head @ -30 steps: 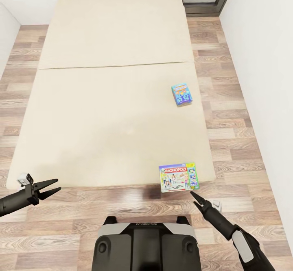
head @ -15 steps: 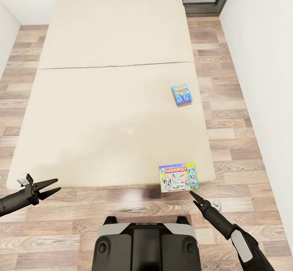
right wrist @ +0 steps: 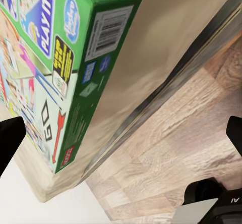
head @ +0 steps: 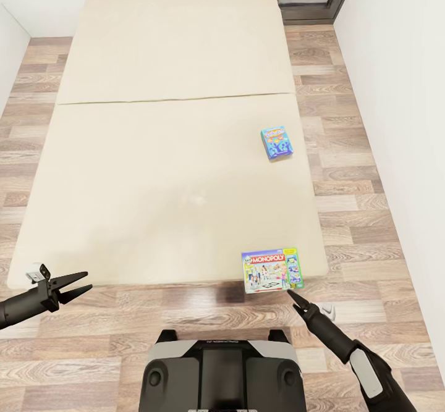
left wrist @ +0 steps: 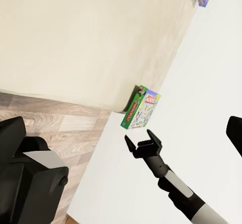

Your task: Put all the toys in the child's room - the three board games (two on the bed and one on the table), the two jigsaw puzzles on the table, and the tennis ball on the table - inside the toy box on the table in the child's room.

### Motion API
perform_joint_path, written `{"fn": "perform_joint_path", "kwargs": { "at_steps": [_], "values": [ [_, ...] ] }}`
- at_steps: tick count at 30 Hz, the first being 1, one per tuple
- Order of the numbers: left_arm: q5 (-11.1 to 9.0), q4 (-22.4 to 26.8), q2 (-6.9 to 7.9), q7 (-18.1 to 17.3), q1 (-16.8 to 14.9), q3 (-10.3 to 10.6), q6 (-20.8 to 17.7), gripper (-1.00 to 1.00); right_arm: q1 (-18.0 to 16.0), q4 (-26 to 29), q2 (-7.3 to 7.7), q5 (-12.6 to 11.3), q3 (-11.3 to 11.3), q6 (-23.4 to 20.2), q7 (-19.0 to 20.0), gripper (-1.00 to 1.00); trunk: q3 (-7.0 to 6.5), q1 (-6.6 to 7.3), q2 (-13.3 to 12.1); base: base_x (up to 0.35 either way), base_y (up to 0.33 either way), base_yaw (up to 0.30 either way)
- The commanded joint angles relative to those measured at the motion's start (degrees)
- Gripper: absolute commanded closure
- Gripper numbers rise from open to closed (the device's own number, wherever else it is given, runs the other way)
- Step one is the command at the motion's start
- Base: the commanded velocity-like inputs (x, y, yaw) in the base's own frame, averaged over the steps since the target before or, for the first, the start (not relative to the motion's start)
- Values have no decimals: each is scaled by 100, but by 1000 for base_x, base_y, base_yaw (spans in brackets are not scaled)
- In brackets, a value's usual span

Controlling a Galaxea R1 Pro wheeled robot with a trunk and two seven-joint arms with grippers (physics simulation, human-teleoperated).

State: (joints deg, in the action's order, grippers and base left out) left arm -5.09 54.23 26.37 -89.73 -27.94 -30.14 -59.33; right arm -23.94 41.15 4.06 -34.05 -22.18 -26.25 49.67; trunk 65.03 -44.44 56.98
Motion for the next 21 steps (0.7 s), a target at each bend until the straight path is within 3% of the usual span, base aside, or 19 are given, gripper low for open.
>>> {"fn": "perform_joint_path", "kwargs": {
  "at_steps": [1, 11, 21],
  "values": [
    [8, 0, 1, -27, -1, -1, -61, -100, -10, -2, -2, -36, -7, -44, 8, -100, 2, -1, 3, 0, 0, 0],
    [8, 0, 0, -27, -3, -1, -61, -100, -141, -24, -31, -40, 119, -17, -5, -100, 2, -1, 3, 0, 0, 0],
    [8, 0, 0, -27, -2, -1, -61, -100, -259, -44, -36, -51, 446, -12, -10, -100, 2, -1, 3, 0, 0, 0]
  ]
}}
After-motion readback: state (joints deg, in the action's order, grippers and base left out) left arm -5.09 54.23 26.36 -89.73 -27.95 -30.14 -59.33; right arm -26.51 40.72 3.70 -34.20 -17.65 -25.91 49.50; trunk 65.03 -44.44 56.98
